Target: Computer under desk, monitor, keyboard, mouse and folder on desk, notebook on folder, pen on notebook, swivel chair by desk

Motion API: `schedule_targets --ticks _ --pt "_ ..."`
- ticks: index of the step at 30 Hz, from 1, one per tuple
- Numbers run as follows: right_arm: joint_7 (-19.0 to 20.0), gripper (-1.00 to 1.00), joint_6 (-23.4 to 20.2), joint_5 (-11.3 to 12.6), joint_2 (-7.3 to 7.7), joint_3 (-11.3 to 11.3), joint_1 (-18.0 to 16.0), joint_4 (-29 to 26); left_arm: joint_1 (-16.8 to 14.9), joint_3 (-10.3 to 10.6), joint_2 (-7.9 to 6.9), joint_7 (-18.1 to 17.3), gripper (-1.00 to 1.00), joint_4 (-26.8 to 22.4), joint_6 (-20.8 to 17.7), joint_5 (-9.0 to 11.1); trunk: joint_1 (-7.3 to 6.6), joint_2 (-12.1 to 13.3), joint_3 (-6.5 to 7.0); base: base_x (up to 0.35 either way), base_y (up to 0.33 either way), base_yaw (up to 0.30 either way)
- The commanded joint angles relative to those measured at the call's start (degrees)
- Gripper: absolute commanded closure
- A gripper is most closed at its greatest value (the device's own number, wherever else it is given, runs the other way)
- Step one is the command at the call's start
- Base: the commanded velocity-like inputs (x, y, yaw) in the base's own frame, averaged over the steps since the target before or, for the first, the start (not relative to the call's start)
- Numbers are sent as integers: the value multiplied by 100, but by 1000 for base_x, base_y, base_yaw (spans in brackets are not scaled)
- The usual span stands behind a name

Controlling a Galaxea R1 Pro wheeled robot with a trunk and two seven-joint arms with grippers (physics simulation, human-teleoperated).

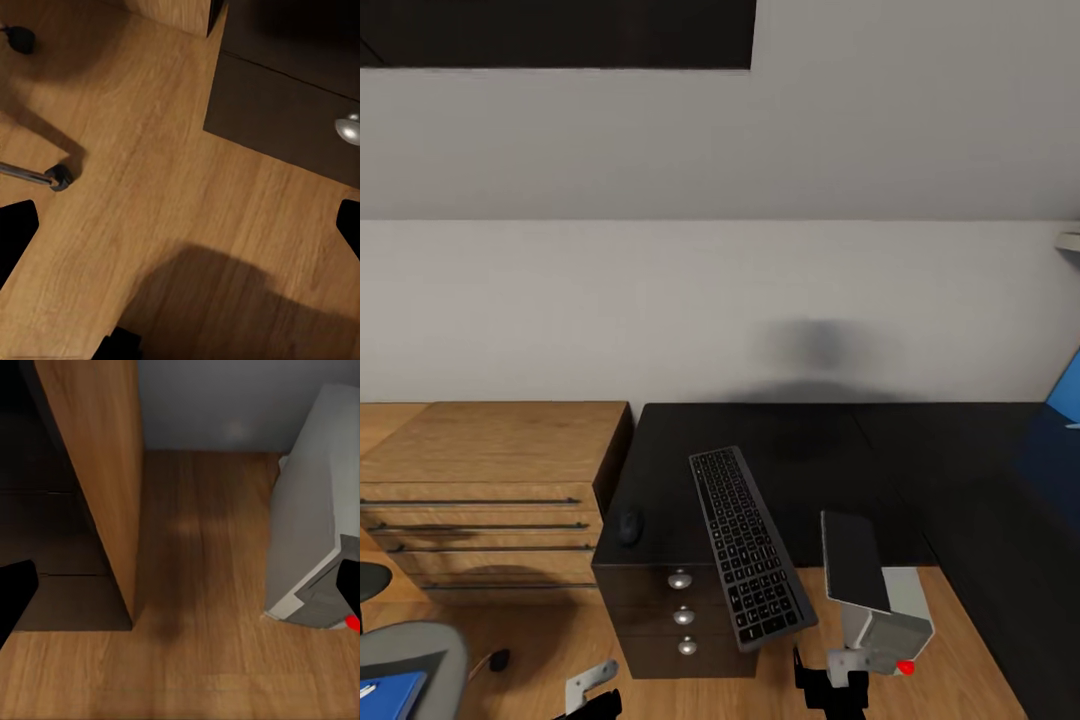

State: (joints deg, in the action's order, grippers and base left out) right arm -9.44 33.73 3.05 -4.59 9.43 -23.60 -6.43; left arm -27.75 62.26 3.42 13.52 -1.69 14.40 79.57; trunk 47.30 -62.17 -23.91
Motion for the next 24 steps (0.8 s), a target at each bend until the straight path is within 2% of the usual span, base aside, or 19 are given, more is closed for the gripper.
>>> schedule_targets --ticks 1,6,19,24 --pt "-32 -100 15 31 0 50 -5 12 -2 49 -1 37 -100 -8 8 31 23 -45 -25 -22 0 0" --pt "-32 -100 19 29 2 50 -5 34 -2 50 0 40 -100 -7 2 32 133 -246 -114 -192 0 0" --pt "-30 -100 20 21 2 50 -5 37 -1 58 7 36 -100 -7 -7 32 418 -767 -348 -329 0 0" --pt "-31 -100 23 20 2 50 -5 37 -2 57 1 45 -100 -1 -14 32 528 -968 -437 -136 0 0"
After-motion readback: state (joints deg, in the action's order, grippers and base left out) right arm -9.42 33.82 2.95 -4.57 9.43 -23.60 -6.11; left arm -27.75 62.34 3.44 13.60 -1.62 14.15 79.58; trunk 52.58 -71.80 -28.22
